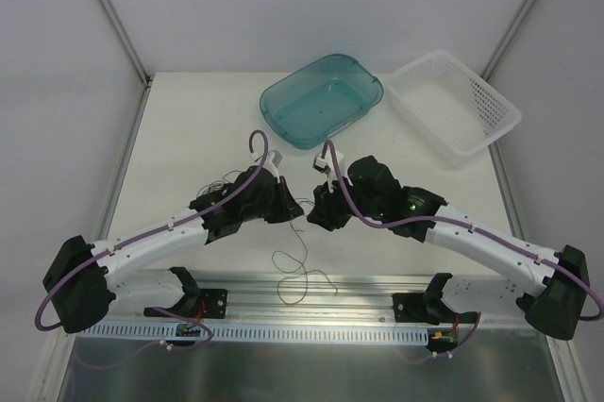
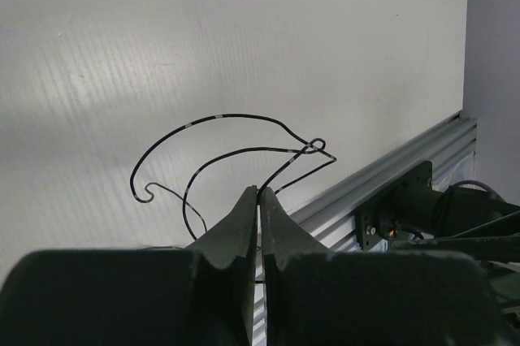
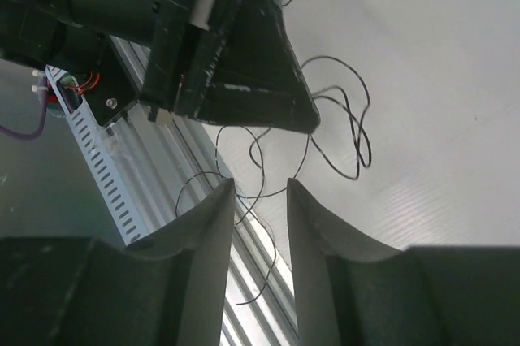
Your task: Untangle the cables
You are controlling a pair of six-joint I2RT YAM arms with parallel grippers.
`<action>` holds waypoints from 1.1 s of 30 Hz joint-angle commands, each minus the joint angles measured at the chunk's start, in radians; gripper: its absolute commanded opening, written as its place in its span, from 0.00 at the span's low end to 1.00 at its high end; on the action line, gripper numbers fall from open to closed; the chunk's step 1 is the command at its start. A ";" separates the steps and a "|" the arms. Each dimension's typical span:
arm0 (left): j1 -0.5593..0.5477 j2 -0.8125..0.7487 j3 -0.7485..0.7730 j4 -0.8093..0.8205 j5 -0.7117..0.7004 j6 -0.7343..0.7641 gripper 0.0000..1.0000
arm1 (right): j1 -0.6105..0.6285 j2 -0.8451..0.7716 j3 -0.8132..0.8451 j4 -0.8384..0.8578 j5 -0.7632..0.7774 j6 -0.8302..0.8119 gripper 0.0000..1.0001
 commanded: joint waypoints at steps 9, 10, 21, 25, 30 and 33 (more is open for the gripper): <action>0.000 0.043 0.102 -0.032 0.153 0.050 0.00 | 0.022 0.138 0.131 -0.083 0.009 -0.196 0.37; 0.000 0.043 0.102 -0.033 0.161 0.050 0.00 | 0.022 0.139 0.128 -0.079 0.035 -0.202 0.37; 0.000 0.043 0.107 -0.046 0.192 0.062 0.00 | 0.022 0.117 0.120 -0.083 0.183 -0.236 0.37; 0.000 0.051 0.113 -0.047 0.201 0.065 0.00 | 0.022 0.127 0.130 -0.105 0.186 -0.245 0.37; -0.001 0.042 0.124 -0.050 0.209 0.075 0.00 | 0.024 0.136 0.113 -0.091 0.216 -0.242 0.37; 0.000 0.037 0.124 -0.052 0.219 0.081 0.00 | 0.024 0.133 0.111 -0.086 0.218 -0.247 0.37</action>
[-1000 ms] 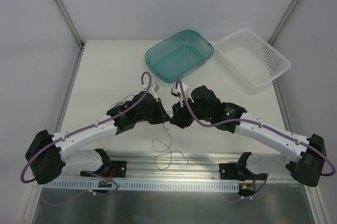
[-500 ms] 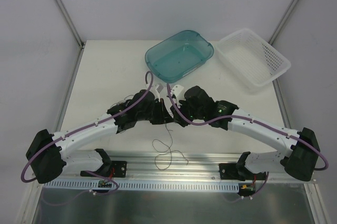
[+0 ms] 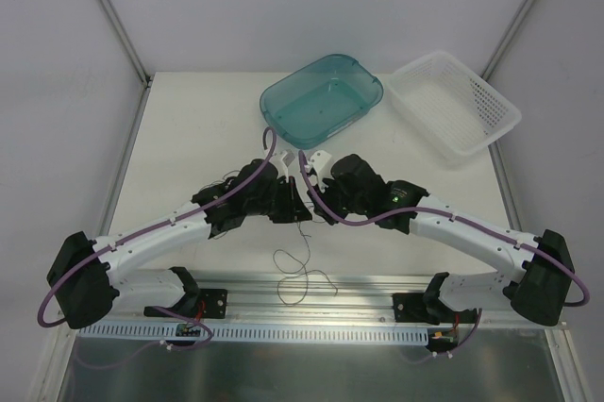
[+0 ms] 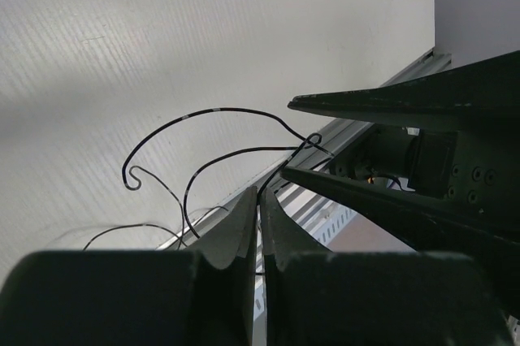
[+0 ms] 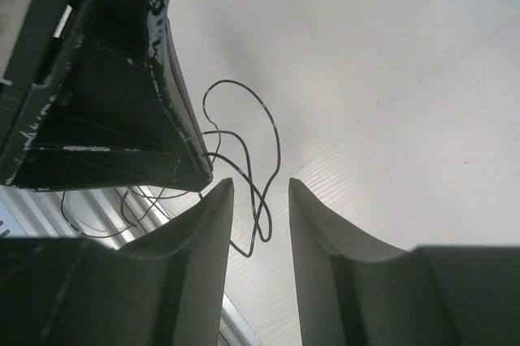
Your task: Untangle the cables
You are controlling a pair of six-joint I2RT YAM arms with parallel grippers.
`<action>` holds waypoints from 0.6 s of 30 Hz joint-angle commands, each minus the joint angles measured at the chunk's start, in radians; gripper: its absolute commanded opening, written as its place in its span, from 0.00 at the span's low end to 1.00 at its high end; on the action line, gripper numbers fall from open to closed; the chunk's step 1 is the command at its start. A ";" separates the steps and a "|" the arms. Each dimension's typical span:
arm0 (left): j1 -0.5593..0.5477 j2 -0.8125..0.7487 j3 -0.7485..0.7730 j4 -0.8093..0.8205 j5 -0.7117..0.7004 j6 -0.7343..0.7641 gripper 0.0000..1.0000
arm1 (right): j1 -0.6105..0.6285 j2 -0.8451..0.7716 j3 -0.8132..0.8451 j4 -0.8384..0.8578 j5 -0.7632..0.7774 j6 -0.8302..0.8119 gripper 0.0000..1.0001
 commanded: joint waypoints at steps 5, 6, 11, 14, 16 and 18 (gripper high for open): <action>-0.001 -0.008 0.046 -0.007 0.047 0.035 0.00 | 0.004 -0.006 0.020 0.004 0.015 -0.027 0.37; -0.001 -0.006 0.047 -0.007 0.048 0.037 0.00 | 0.005 -0.003 0.020 0.004 0.010 -0.027 0.36; 0.001 -0.011 0.038 -0.008 0.051 0.071 0.00 | 0.002 -0.024 0.002 0.013 0.012 -0.015 0.23; 0.001 -0.025 0.027 -0.007 0.051 0.120 0.00 | -0.013 -0.043 -0.012 0.014 -0.072 0.004 0.11; 0.001 -0.042 0.014 -0.008 0.030 0.170 0.00 | -0.024 -0.069 -0.030 0.027 -0.144 0.025 0.05; 0.001 -0.057 0.009 -0.007 0.024 0.216 0.00 | -0.033 -0.087 -0.046 0.036 -0.195 0.050 0.02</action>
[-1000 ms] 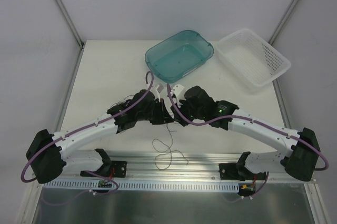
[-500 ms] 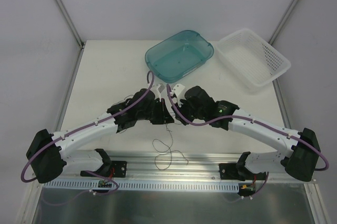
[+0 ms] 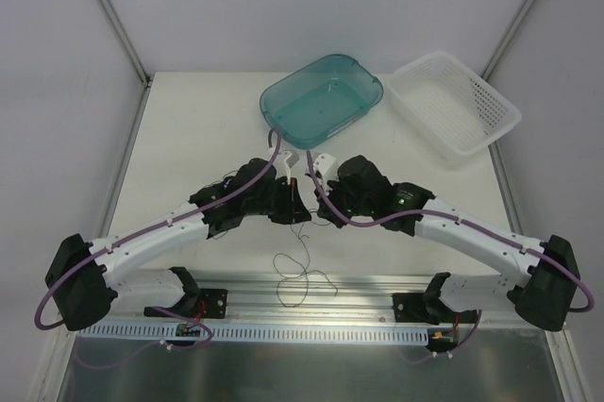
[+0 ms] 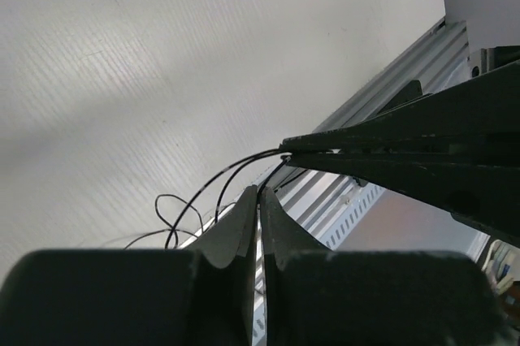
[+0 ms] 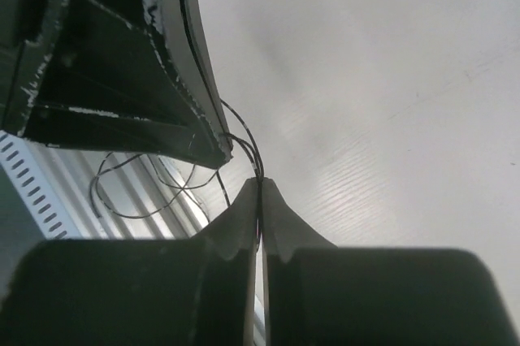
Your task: Untangle the cables
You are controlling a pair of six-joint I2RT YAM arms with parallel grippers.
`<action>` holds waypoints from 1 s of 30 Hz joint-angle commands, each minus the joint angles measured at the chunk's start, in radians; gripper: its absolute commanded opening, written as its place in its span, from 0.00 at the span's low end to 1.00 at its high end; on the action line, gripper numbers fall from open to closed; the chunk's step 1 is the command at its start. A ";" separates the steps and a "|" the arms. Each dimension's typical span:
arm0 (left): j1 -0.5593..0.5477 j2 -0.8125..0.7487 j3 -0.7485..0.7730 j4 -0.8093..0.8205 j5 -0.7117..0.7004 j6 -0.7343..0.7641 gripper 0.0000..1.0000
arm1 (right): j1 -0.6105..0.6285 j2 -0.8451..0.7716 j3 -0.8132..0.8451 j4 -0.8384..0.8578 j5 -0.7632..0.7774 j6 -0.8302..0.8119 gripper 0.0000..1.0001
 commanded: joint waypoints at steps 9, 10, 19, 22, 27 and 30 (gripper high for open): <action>0.001 -0.122 -0.049 0.005 -0.097 0.237 0.00 | -0.074 -0.137 -0.108 0.159 -0.372 0.164 0.01; 0.001 -0.128 -0.058 0.003 -0.100 0.237 0.00 | -0.083 -0.160 -0.125 0.176 -0.375 0.190 0.01; 0.001 -0.193 -0.147 0.141 -0.041 0.236 0.06 | -0.140 -0.189 -0.168 0.319 -0.515 0.290 0.01; 0.001 -0.205 -0.173 0.198 -0.024 0.240 0.15 | -0.140 -0.176 -0.170 0.350 -0.550 0.307 0.01; 0.001 -0.234 -0.219 0.261 -0.008 0.274 0.32 | -0.138 -0.154 -0.162 0.353 -0.601 0.302 0.01; -0.001 -0.259 -0.255 0.313 0.012 0.300 0.38 | -0.140 -0.142 -0.162 0.347 -0.627 0.292 0.01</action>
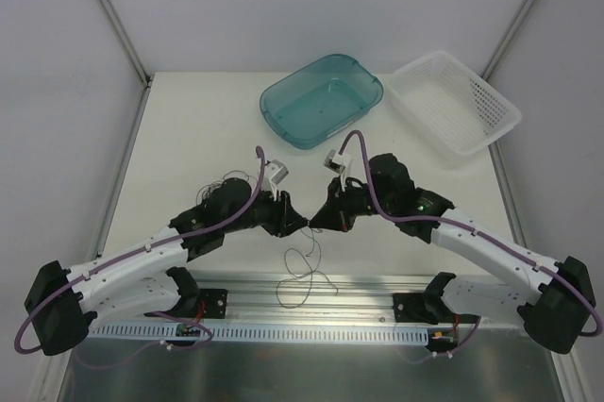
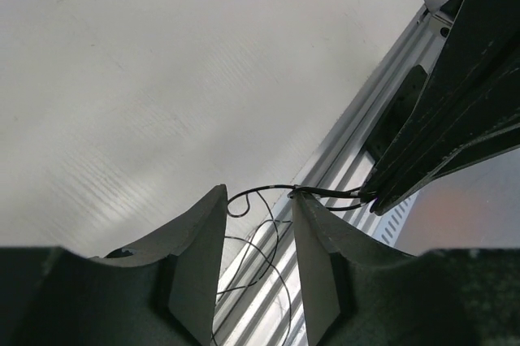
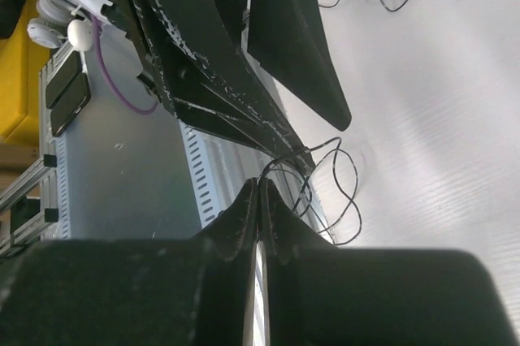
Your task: Untangle the cables
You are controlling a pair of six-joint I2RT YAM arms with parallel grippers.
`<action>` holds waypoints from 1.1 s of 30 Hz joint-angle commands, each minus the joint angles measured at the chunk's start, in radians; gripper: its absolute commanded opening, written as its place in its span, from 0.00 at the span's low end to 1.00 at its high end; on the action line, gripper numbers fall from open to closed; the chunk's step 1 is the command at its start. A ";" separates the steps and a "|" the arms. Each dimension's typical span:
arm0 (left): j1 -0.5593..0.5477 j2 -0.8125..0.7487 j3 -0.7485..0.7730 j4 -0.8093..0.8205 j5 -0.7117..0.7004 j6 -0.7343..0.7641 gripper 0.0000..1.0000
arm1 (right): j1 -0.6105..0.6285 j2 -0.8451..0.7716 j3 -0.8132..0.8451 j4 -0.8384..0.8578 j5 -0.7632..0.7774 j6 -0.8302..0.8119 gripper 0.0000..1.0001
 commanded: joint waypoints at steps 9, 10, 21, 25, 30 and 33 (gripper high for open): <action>0.006 -0.085 -0.139 0.309 0.215 0.078 0.40 | -0.012 0.042 0.010 0.080 -0.138 0.012 0.01; 0.004 -0.084 -0.139 0.320 0.232 0.079 0.39 | -0.013 0.045 0.010 0.081 -0.130 0.012 0.01; 0.004 -0.082 -0.146 0.372 0.350 0.073 0.39 | -0.043 0.062 0.013 -0.009 -0.055 -0.029 0.01; 0.004 -0.043 -0.134 0.378 0.350 0.049 0.28 | -0.041 0.068 0.025 -0.011 -0.062 -0.020 0.03; 0.004 -0.003 -0.128 0.391 0.356 0.030 0.03 | -0.043 0.058 0.038 -0.040 -0.041 -0.035 0.04; 0.004 -0.010 -0.137 0.420 0.353 0.018 0.00 | -0.043 0.052 0.033 -0.058 -0.030 -0.043 0.05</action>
